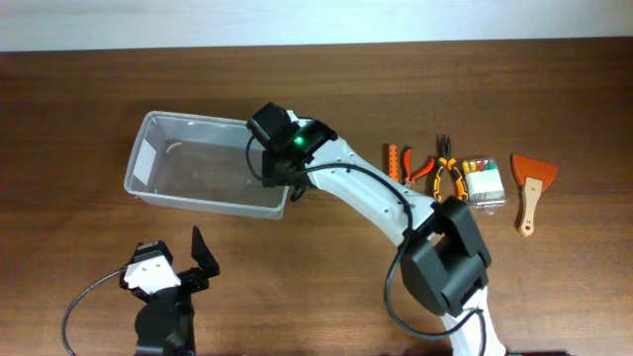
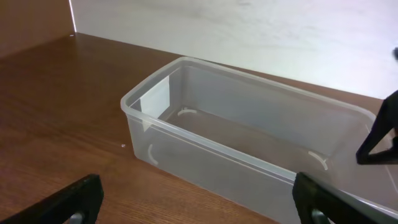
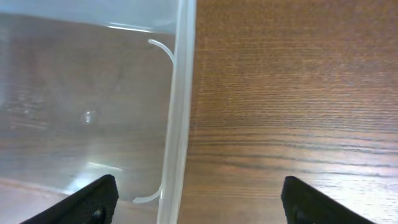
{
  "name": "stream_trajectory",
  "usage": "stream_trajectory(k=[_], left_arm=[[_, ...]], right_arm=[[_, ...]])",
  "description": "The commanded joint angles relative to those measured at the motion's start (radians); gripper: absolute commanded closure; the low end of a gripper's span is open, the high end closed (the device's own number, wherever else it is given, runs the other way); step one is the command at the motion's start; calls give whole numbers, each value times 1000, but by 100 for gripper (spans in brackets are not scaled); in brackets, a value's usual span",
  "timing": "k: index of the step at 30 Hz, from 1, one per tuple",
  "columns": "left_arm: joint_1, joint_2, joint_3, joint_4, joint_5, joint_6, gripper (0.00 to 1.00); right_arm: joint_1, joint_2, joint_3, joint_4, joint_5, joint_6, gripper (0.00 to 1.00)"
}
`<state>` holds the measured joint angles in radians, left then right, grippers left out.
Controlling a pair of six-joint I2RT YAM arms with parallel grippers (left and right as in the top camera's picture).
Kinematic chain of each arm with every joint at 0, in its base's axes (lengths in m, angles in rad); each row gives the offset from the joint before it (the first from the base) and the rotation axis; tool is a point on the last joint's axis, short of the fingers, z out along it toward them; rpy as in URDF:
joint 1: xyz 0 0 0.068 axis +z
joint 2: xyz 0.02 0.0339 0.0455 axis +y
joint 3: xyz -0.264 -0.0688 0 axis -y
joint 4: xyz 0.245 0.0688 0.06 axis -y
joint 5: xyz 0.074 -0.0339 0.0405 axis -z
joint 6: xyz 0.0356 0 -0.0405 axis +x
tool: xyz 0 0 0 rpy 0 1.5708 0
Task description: Pack container
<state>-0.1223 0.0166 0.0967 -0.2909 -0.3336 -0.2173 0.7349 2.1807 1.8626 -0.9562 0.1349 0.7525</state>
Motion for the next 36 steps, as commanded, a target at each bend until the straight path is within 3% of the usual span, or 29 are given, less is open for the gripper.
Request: stream_trajectory(k=[1, 3, 5, 6, 15, 16, 17, 19, 29, 36], left_arm=[[-4, -5, -4, -1, -3, 9, 1], [-4, -5, -4, -1, -3, 9, 1], [-4, -5, -4, -1, -3, 9, 1], [-4, -5, -4, -1, -3, 9, 1], [-4, -5, -4, -1, -4, 9, 1], [-4, -5, -4, -1, -3, 9, 1], [-4, -5, -4, -1, -3, 9, 1], [-4, -5, -3, -1, -4, 9, 1], [-4, -5, -4, -1, -4, 9, 1], [-4, -5, -4, -1, -3, 9, 1]], right_arm=[[9, 38, 15, 5, 27, 19, 29], [8, 51, 15, 6, 27, 14, 38], [4, 59, 13, 6, 27, 11, 59], [2, 59, 13, 6, 27, 11, 64], [-50, 59, 13, -32, -28, -147, 66], [-62, 59, 13, -43, -50, -172, 73], [-80, 59, 13, -58, -75, -198, 87], [-114, 59, 13, -92, -95, -207, 96], [-340, 57, 13, -237, -169, -414, 96], [-441, 57, 13, -290, -169, -443, 96]])
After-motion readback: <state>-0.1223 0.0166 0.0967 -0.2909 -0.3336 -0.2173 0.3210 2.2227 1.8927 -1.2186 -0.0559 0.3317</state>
